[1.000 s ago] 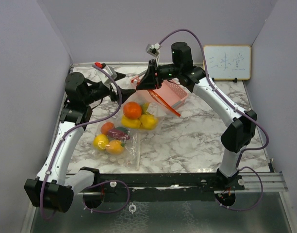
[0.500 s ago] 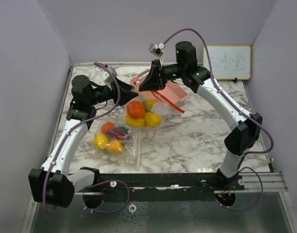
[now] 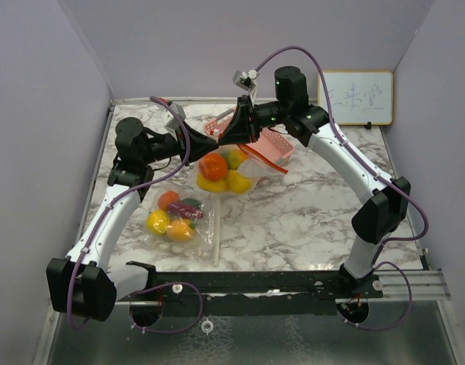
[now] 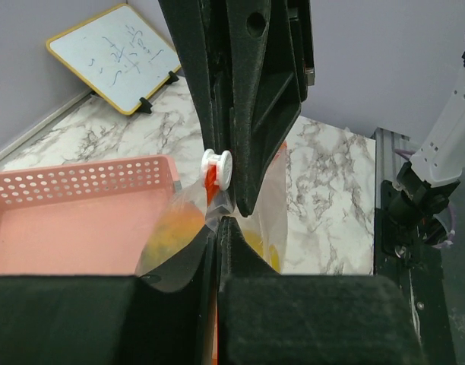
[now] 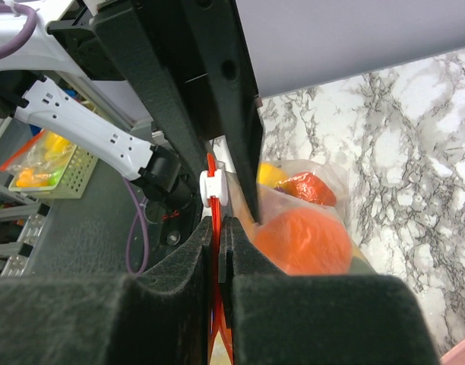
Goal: Place the food in the zip-top bag and seal the zipper
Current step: Zip the zipper food storage bag at the center of the board.
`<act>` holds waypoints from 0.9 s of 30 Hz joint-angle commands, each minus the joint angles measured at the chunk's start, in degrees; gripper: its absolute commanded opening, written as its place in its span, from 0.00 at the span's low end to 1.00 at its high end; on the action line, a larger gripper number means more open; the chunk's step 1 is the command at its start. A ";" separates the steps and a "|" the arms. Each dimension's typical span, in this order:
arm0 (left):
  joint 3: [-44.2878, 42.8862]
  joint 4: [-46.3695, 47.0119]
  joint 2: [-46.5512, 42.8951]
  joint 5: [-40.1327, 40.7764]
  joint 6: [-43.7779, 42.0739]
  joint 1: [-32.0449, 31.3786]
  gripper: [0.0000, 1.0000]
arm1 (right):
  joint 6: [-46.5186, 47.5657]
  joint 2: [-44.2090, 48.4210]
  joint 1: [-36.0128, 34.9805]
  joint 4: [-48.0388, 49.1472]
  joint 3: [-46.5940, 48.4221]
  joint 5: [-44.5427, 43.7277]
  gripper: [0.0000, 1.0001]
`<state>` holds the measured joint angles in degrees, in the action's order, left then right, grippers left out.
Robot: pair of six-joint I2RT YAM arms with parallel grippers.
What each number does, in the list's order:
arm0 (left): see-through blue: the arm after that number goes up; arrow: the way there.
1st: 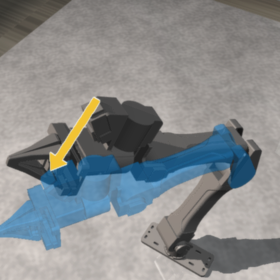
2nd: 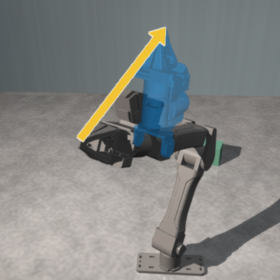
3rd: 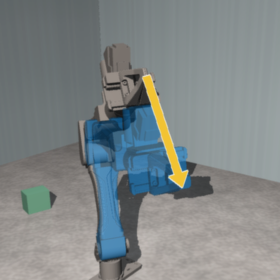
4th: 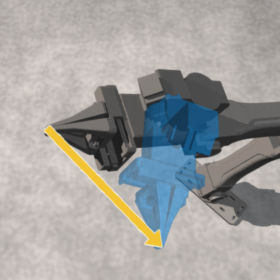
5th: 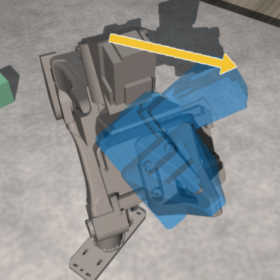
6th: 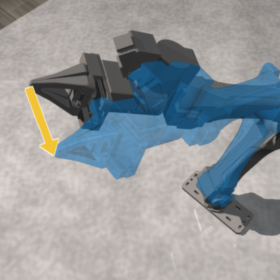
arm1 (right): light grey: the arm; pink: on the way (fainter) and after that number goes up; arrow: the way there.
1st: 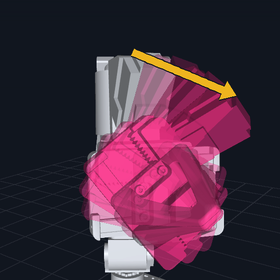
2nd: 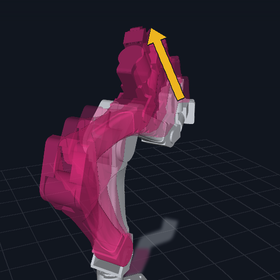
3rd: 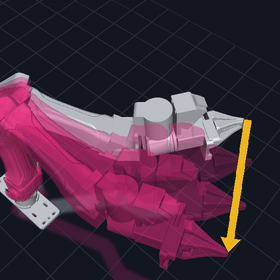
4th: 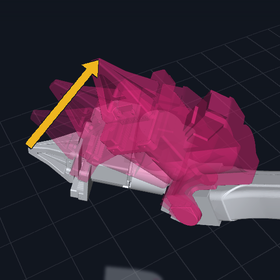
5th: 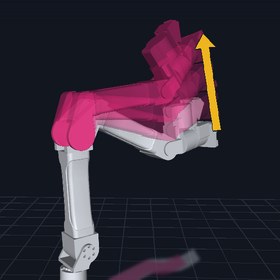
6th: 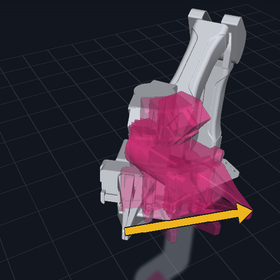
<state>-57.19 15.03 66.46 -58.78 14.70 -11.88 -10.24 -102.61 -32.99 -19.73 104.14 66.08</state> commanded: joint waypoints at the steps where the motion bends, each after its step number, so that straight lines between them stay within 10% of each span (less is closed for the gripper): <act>1: 0.16 2.80 0.34 -3.33 1.84 -0.49 0.00 | 1.09 1.82 -0.23 -0.94 0.72 -2.08 0.06; 9: 4.95 -6.25 2.09 0.41 -0.78 -0.47 0.00 | 5.01 -0.46 -0.23 -4.78 -1.08 -8.51 0.08; 27: 12.33 0.20 4.35 2.28 1.56 -0.51 0.00 | 9.78 -2.64 -1.01 -4.59 -5.65 -7.11 0.46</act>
<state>-43.29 13.28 70.04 -56.42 15.75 -12.19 -1.52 -103.94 -33.21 -25.30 98.78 56.07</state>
